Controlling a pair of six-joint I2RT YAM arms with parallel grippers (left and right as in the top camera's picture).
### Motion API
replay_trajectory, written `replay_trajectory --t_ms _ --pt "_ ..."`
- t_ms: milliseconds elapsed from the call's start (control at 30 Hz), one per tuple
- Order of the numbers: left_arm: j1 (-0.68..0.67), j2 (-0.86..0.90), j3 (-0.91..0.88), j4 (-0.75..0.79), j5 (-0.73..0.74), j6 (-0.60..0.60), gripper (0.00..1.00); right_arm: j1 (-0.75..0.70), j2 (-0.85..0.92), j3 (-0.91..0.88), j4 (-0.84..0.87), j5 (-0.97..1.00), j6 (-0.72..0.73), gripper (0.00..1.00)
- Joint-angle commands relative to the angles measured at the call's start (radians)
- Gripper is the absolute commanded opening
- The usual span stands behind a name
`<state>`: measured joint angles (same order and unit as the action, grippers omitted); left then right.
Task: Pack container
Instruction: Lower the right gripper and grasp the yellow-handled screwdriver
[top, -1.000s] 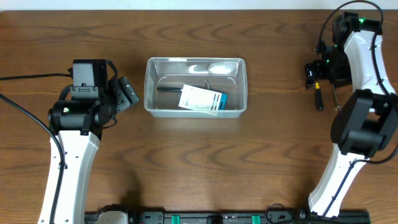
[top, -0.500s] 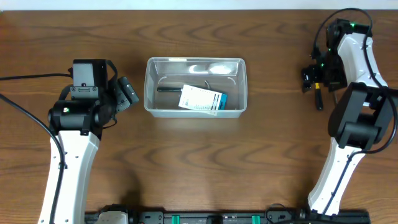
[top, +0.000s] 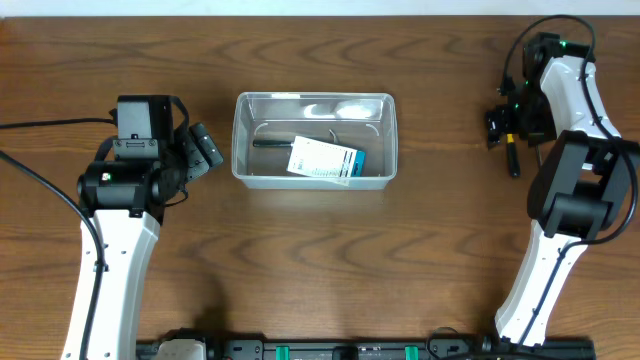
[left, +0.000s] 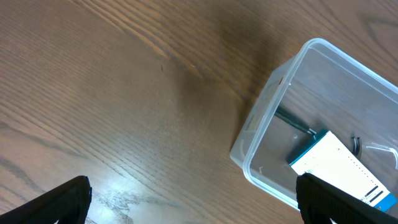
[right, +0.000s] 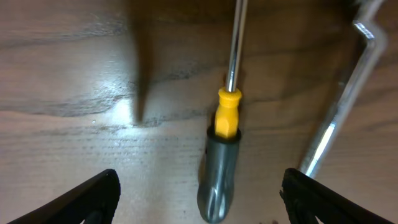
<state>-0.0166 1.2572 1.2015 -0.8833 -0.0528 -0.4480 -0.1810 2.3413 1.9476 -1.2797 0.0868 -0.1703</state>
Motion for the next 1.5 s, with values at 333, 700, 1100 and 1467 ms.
replay_trajectory --t_ms 333,700,1100,1467 --pt "0.004 0.007 0.011 -0.002 -0.012 0.002 0.98 -0.011 0.012 -0.140 0.066 0.013 0.010 0.77" --pt "0.004 0.007 0.011 -0.002 -0.012 0.002 0.98 -0.017 0.012 -0.146 0.060 0.013 0.021 0.52" --pt "0.004 0.007 0.011 -0.002 -0.012 0.002 0.98 -0.017 0.012 -0.146 0.057 0.013 0.028 0.23" --pt "0.004 0.007 0.011 -0.002 -0.012 0.002 0.98 -0.010 0.007 -0.138 0.045 -0.016 0.072 0.19"
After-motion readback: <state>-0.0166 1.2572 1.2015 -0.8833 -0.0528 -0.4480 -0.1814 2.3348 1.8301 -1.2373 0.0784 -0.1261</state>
